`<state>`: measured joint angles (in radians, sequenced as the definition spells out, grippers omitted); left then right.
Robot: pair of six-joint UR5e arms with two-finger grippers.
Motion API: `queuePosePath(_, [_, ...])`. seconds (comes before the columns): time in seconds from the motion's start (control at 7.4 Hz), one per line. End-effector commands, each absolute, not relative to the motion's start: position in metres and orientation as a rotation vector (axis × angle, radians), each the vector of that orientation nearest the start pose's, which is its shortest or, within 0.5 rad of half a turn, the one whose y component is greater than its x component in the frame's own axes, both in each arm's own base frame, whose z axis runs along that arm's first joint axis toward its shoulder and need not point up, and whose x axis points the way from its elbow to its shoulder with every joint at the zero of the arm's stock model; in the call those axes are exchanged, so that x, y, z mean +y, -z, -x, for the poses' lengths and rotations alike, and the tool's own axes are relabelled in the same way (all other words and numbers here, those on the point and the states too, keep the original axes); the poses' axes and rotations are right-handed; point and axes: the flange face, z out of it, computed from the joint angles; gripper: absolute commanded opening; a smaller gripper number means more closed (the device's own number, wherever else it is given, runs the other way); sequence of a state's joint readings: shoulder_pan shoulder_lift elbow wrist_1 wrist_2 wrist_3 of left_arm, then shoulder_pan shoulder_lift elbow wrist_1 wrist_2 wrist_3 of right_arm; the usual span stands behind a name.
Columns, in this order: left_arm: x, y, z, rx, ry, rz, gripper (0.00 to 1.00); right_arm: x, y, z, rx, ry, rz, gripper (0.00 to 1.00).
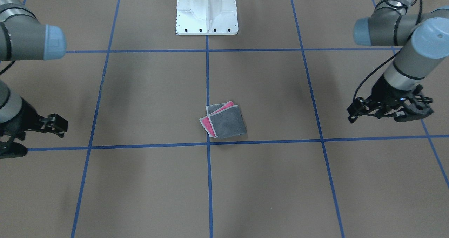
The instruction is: Fold towel twice with both arms
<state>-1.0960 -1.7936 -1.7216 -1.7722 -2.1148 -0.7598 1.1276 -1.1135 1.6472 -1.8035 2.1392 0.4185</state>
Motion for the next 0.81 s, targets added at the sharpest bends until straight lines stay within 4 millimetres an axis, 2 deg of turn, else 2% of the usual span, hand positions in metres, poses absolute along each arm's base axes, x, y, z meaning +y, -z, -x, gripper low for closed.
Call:
queuePosePath(0.0, [-0.532,-0.532,-0.073,0.696,-0.089,-0.209,1.00,-0.593,-0.462,0.094,-0.629,0.177,-0.051,1.00])
queuePosePath(0.14, [-0.531,-0.535,-0.041,0.768,-0.053,-0.190,1.00,-0.580,-0.487,0.050,-0.696,0.155,-0.035,1.00])
queuePosePath(0.27, [-0.498,-0.562,-0.004,0.810,0.002,-0.165,1.00,-0.561,-0.515,0.006,-0.729,0.113,-0.026,1.00])
queuePosePath(0.41, [-0.487,-0.570,0.007,0.815,-0.027,-0.185,1.00,-0.544,-0.541,-0.025,-0.728,0.103,-0.025,1.00])
queuePosePath(0.68, [-0.472,-0.589,0.029,0.779,-0.164,-0.249,1.00,-0.534,-0.552,-0.033,-0.717,0.053,-0.003,1.00])
